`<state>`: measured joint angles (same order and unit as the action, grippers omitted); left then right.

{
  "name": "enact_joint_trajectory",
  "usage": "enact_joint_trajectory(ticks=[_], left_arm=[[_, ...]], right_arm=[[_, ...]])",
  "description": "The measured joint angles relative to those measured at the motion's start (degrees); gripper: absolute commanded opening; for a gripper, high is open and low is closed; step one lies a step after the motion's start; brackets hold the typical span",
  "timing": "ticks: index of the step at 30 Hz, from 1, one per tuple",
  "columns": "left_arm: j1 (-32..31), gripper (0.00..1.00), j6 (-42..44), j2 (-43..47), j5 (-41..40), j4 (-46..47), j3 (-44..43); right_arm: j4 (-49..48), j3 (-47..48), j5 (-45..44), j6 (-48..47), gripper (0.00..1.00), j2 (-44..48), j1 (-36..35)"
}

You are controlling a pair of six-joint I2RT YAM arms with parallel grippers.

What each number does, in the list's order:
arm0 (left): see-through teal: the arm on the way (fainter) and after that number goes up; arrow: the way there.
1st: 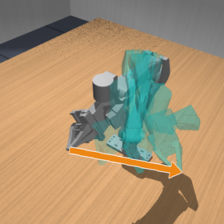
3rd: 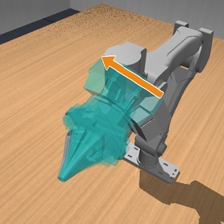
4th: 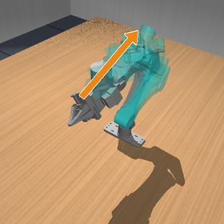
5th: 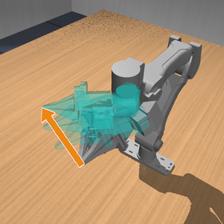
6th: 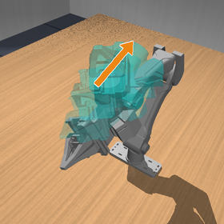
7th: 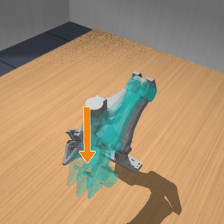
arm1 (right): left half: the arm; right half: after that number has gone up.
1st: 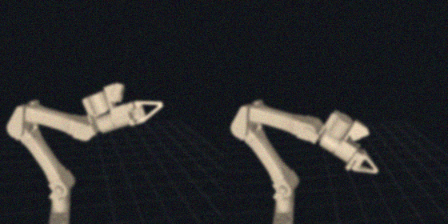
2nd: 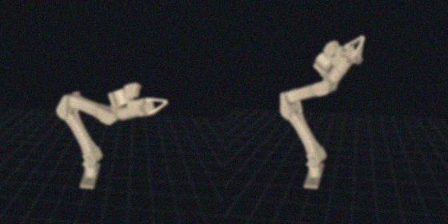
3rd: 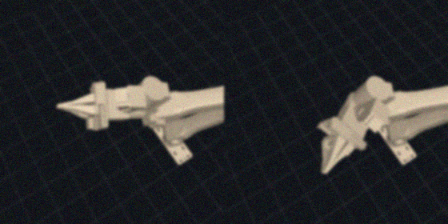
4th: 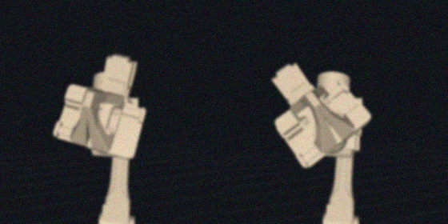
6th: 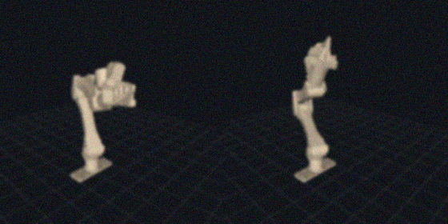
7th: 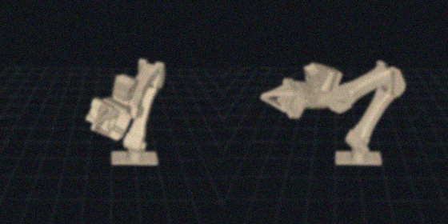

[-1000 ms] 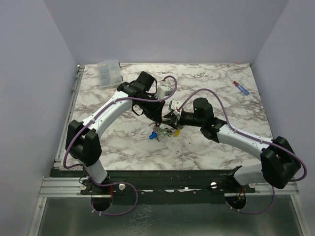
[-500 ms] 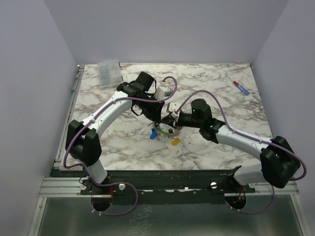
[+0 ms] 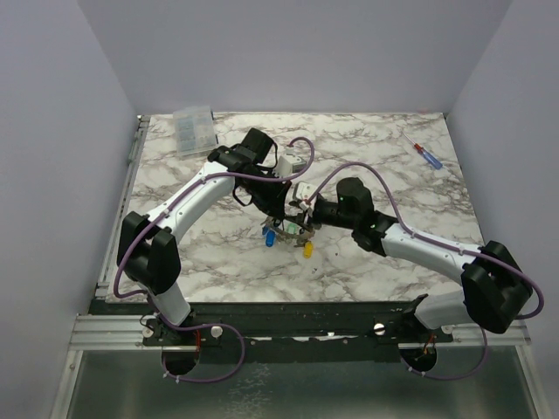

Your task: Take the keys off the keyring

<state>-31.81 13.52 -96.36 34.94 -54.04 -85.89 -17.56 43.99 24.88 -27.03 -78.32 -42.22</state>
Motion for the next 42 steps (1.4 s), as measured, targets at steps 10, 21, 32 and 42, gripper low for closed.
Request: enact_joint_trajectory(ticks=[10,21,32,42], left_arm=[[-0.1,0.0,-0.2,-0.4,0.4,-1.0,0.0],[-0.5,0.0,-0.2,-0.4,2.4,-1.0,0.0],[-1.5,0.0,0.7,-0.4,4.3,-1.3,0.3],[1.0,0.3,0.5,1.7,5.0,1.9,1.6]], right_arm=[[0.8,0.0,1.7,-4.1,0.51,-0.1,-0.9],[3.3,0.0,2.4,-9.2,0.51,-1.9,-1.7],[2.3,0.0,-3.9,-10.3,0.01,-4.1,-3.1],[-2.2,0.3,-13.4,-11.0,0.01,-2.6,-3.5]])
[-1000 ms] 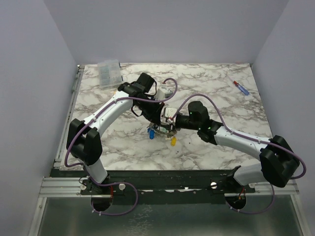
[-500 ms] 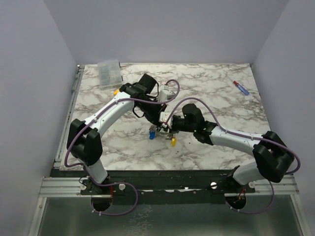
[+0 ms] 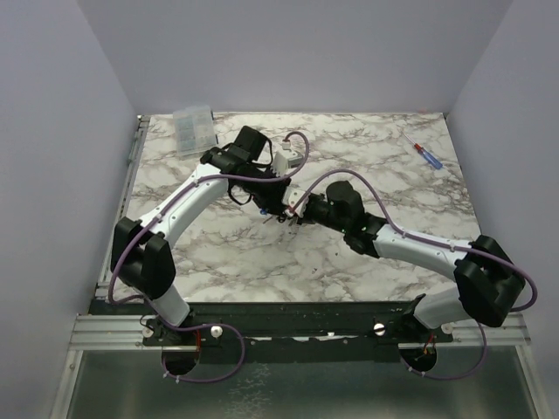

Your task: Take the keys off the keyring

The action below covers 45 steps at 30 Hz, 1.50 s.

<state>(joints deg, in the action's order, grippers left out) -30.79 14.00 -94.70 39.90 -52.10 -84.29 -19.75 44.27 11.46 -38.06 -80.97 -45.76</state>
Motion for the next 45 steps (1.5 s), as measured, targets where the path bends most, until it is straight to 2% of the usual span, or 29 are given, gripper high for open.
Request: enact_joint_trajectory(ticks=[6,9,16,25,31,33,37,45], left_arm=[[1.3,0.62,-3.5,7.2,1.4,11.9,5.0],[1.5,0.67,-6.2,12.4,1.5,20.0,9.5],[4.0,0.77,-9.7,17.3,1.4,33.7,14.3],[6.4,0.77,-10.4,30.4,0.5,46.8,24.9],[6.3,0.77,-14.4,31.5,2.1,57.4,28.9],[6.3,0.77,-16.1,31.1,2.3,60.8,30.8],[6.3,0.77,-18.7,30.4,1.2,66.7,34.2],[6.7,0.72,-20.9,30.8,-2.1,73.9,39.8]], right_arm=[[-1.1,6.0,-8.3,-2.4,0.01,0.0,-0.1],[-1.4,9.2,-12.0,-3.6,0.01,0.0,-0.4],[2.5,16.2,-16.5,-5.7,0.01,0.7,-1.1],[13.4,21.0,-16.0,-7.7,0.01,1.9,-1.2],[18.0,22.5,-14.2,-11.1,0.01,1.9,-1.3],[17.7,22.4,-16.0,-14.2,0.01,1.9,-2.1],[10.8,21.2,-23.6,-23.3,0.01,0.8,-5.7],[10.0,21.6,-29.9,-28.6,0.01,0.0,-7.2]])
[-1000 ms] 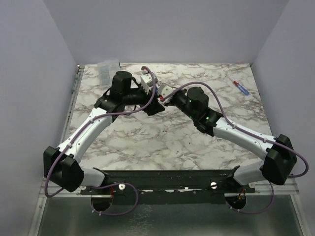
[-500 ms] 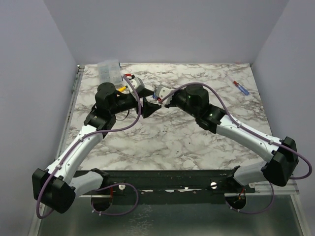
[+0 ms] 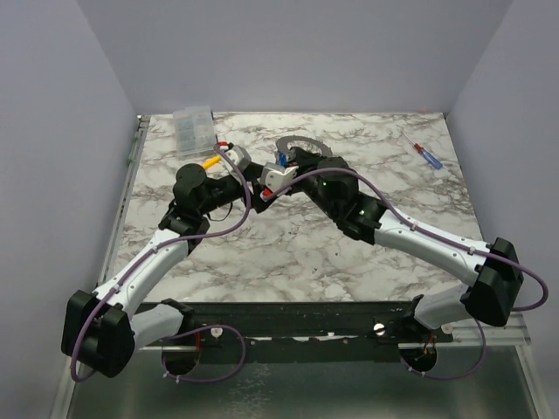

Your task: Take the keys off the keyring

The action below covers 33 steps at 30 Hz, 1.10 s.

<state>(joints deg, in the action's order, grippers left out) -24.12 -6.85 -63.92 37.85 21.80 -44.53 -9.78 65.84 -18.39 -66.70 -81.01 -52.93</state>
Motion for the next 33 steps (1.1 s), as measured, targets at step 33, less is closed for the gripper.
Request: enact_joint_trajectory(ticks=[33], left_arm=[[-2.2,0.7,-3.6,4.4,1.4,16.2,6.5]], right_arm=[[27.3,18.2,15.4,17.7,0.01,-3.0,0.0]])
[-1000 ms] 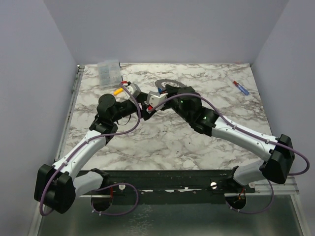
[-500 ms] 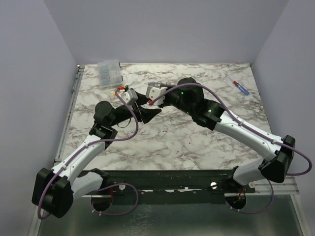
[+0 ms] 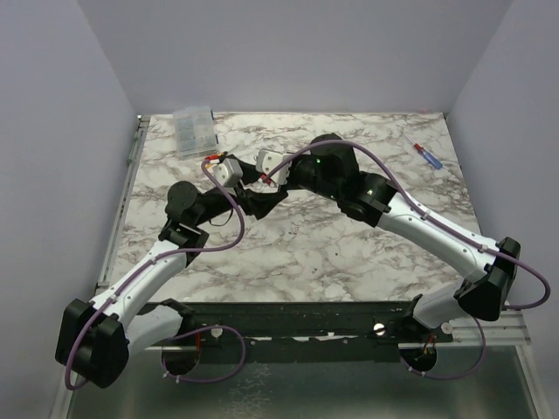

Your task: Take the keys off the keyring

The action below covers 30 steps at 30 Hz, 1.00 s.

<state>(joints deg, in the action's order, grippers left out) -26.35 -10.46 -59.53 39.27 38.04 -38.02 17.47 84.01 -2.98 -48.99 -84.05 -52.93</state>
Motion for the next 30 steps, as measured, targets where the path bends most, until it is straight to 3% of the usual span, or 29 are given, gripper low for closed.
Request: enact_joint_trajectory(ticks=[12,24,30], left_arm=[[0.0,0.72,0.2,-2.3,-1.4,-0.2,-0.2],[-0.8,0.41,-0.3,-3.8,-1.4,-1.3,-2.3],[-0.7,0.19,-0.7,-3.9,-1.9,-1.9,-2.8]], right_arm=[[2.5,0.4,3.6,1.4,0.01,0.1,0.0],[3.7,1.1,4.9,2.1,0.01,1.2,0.0],[4.8,1.1,5.2,2.1,0.01,2.1,0.0]])
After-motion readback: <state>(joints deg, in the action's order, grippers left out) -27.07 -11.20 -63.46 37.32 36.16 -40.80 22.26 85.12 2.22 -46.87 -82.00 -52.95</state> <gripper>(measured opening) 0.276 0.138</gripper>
